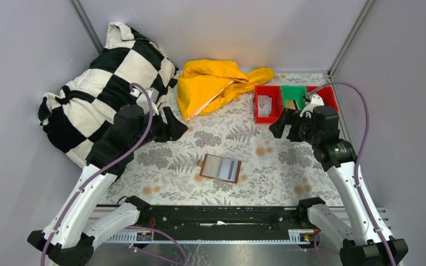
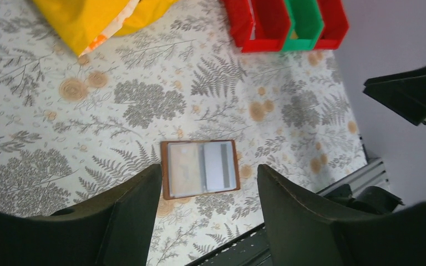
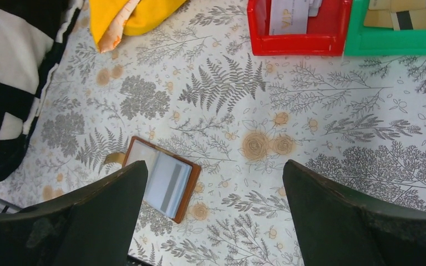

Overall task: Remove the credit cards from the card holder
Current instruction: Reset both arms

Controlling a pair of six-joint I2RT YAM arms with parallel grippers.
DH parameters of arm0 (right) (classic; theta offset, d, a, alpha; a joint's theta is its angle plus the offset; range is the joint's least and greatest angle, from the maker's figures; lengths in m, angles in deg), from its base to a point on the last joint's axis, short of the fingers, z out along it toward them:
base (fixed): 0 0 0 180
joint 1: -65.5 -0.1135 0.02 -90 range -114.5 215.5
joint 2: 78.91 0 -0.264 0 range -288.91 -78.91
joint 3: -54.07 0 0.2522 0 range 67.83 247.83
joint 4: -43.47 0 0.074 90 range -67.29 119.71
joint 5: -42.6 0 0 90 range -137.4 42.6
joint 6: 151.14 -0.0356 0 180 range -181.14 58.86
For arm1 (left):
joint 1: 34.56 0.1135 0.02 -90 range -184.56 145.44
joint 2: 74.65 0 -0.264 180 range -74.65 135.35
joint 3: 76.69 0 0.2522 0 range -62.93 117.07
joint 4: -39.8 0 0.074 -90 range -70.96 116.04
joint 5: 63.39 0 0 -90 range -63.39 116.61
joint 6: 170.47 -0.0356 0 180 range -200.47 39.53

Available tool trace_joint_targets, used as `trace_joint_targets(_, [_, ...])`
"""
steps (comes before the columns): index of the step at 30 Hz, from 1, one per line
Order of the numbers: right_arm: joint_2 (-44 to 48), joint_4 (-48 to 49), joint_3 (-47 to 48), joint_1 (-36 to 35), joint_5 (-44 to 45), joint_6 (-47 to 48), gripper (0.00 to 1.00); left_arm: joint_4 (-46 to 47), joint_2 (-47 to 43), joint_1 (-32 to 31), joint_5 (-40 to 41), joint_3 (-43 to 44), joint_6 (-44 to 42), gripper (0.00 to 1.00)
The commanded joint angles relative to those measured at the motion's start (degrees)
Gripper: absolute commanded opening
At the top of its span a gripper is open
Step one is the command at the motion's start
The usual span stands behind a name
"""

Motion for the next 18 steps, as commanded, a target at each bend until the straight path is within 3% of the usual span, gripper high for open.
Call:
trace_joint_targets(1, [2.41,9.95,-3.44,-0.06,2.80,-1.70,1.00,3.67,-1.22,0.26,3.26,-3.20,-0.27,0.67])
trace_joint_targets(9, [1.64,12.61,-4.71,-0.06,3.99,-3.15,1.00,7.94,-8.29,0.26,4.86,-7.93,1.16,0.68])
trace_joint_targets(12, [1.32,12.17,-4.76,-0.06,5.09,-3.79,1.00,9.02,-10.09,0.26,5.19,-8.21,0.88,0.80])
trace_joint_targets(18, [3.25,12.66,-6.62,-0.04,6.71,-5.43,1.00,9.43,-10.53,0.26,6.35,-7.69,-0.48,0.82])
